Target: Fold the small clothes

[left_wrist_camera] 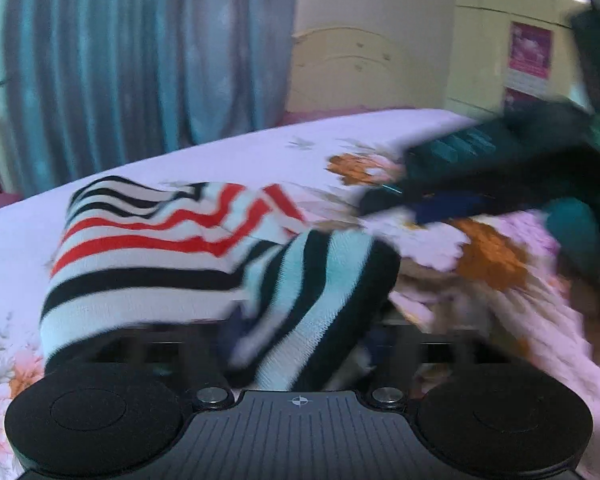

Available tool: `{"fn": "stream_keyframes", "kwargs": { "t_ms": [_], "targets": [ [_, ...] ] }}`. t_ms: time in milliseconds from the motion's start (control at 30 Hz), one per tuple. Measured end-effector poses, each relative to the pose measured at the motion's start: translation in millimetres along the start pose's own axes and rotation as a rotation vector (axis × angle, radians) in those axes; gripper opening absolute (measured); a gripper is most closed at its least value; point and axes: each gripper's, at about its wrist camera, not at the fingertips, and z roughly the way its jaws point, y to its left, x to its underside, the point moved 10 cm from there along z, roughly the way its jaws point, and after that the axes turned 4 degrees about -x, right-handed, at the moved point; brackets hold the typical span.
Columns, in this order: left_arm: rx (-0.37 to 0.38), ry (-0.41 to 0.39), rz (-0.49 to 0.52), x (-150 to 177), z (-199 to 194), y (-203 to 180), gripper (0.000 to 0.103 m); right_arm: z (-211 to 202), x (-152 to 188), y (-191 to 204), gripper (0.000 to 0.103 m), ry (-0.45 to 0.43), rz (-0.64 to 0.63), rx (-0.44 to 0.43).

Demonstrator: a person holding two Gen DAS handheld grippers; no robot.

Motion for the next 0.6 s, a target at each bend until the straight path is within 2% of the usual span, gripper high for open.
{"fn": "stream_keyframes", "kwargs": {
  "t_ms": [100,167,233,333,367,500,600],
  "targets": [
    [0.017,-0.015,0.030,1.5,-27.3,-4.7,0.084,11.0,-3.1,17.8,0.057,0.046,0.060,-0.124],
    [0.018,-0.031,0.011,3.6,-42.8,1.1,0.084,21.7,2.9,29.9,0.057,0.104,0.062,-0.170],
    [-0.022,-0.053,-0.035,2.2,-59.0,19.6,0.084,33.2,11.7,37.7,0.057,0.152,0.052,-0.166],
    [-0.117,-0.094,-0.135,-1.6,-84.1,67.8,0.084,45.1,18.5,41.5,0.056,0.185,0.049,-0.159],
    [-0.147,-0.094,-0.159,-0.2,-88.2,84.2,0.084,48.2,21.2,43.2,0.054,0.196,0.039,-0.148],
    [-0.246,-0.055,-0.236,10.1,-91.2,132.9,0.084,59.2,28.1,46.6,0.033,0.227,0.028,-0.132],
    [-0.269,-0.022,-0.295,15.1,-79.5,153.7,0.084,57.9,30.0,52.7,0.025,0.222,0.015,-0.135]
  ]
}}
